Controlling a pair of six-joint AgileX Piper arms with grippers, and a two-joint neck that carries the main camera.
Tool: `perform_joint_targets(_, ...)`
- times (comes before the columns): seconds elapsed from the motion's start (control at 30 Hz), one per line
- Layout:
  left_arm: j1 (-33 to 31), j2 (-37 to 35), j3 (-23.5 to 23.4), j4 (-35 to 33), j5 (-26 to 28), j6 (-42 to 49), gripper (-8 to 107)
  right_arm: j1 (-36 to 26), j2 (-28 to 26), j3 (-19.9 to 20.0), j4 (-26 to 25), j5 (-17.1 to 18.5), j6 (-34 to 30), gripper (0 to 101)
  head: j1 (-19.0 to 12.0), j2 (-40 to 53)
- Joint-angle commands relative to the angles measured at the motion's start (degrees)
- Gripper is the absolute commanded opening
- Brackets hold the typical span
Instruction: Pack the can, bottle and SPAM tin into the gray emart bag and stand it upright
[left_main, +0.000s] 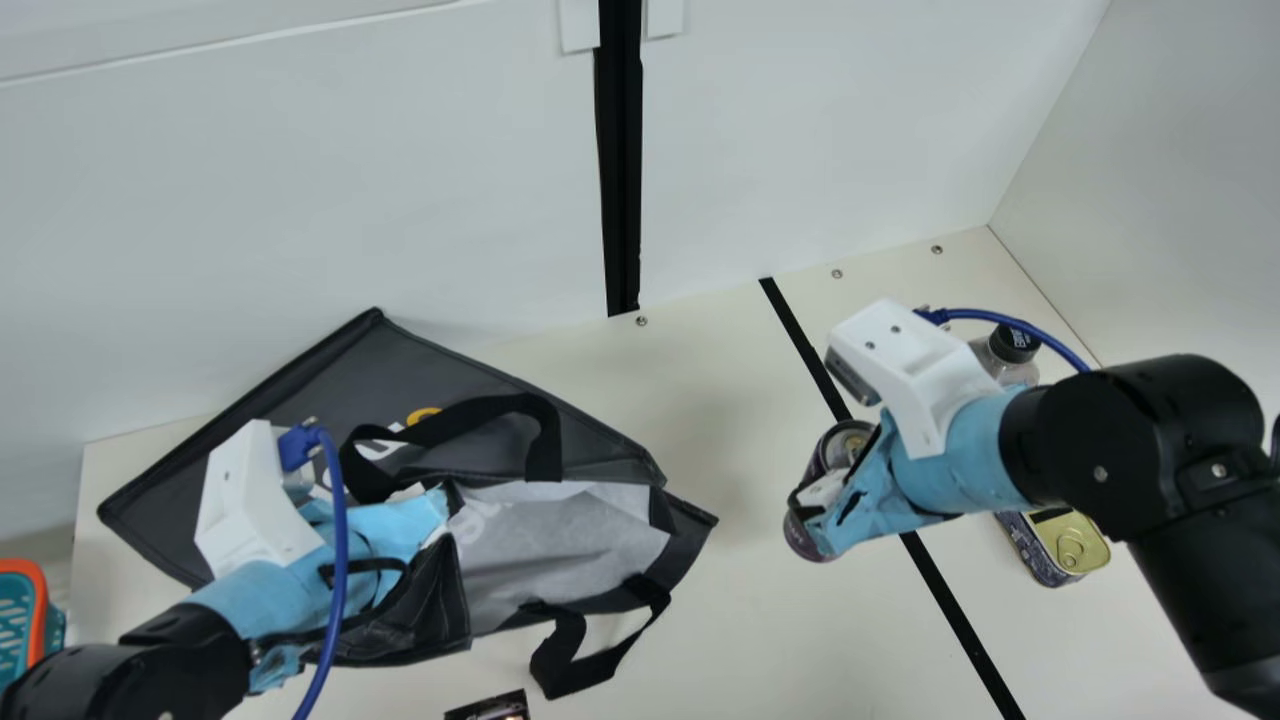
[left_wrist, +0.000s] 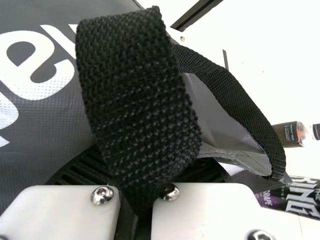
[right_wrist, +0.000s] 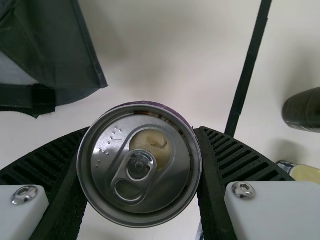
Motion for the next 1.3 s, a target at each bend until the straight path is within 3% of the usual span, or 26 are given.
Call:
perform_joint_targets(0.0,0.0,0.0,0.0,0.0,0.0,0.0,-8,1.08,-0.19,0.36,-0.15,0.07,0.47,0,-1.3,-0.14)
perform_joint_targets(0.57,0.0,0.0,0.0,0.0,0.0,0.0,-8,11.36,-2.38,3.5,-0.03,0.07,4.73,0,-1.3,-0.14)
perform_joint_targets(1.03,0.0,0.0,0.0,0.0,0.0,0.0,-8,15.85,-5.43,1.28,4.57,0.07,4.27,0,-1.3,-0.14)
perform_joint_targets(1.27,0.0,0.0,0.0,0.0,0.0,0.0,-8,17.03,-6.43,3.85,6.98,-4.55,3.1,0,-1.3,-0.14)
